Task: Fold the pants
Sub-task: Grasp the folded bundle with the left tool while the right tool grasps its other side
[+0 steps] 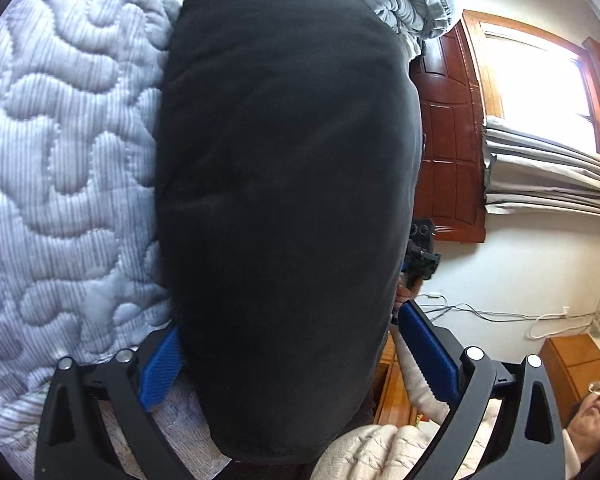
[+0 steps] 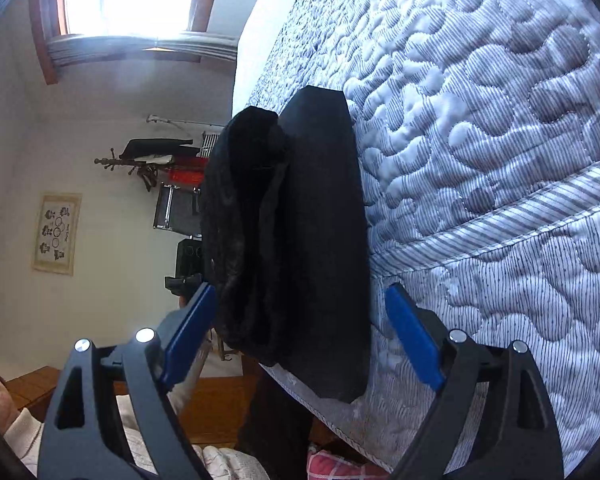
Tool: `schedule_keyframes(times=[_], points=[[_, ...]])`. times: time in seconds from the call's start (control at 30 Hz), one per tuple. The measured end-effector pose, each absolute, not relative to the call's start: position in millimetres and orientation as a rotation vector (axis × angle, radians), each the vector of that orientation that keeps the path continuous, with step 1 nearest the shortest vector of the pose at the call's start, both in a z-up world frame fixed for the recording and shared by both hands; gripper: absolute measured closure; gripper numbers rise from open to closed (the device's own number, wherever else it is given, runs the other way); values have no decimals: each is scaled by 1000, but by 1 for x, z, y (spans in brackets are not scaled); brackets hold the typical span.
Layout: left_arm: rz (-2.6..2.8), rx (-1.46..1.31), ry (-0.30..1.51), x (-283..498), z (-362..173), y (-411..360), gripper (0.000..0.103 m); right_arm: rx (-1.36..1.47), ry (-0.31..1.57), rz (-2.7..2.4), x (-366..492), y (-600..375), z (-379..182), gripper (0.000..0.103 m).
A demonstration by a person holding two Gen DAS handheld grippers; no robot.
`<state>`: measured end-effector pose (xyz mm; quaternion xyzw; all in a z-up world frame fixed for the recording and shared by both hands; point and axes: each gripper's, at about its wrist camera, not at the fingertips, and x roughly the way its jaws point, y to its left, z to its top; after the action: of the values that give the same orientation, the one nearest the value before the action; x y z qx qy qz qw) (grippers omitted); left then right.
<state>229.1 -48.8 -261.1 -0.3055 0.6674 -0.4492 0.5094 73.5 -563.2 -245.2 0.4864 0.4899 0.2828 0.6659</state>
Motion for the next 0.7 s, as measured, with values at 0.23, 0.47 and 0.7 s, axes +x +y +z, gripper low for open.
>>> schedule_keyframes(times=[0.23,0.47,0.7], points=[[-1123,-796,1615,236,-266,-51,4,1114,1106,727,87,-559,-257,15],[-1132,-727,1673,243,-268,-76,4,1076,1148,812,105,-545,-256,12],[-1103,-704,1723,246,-273,-93,4,1062,1174,831,118,-533,-256,10]])
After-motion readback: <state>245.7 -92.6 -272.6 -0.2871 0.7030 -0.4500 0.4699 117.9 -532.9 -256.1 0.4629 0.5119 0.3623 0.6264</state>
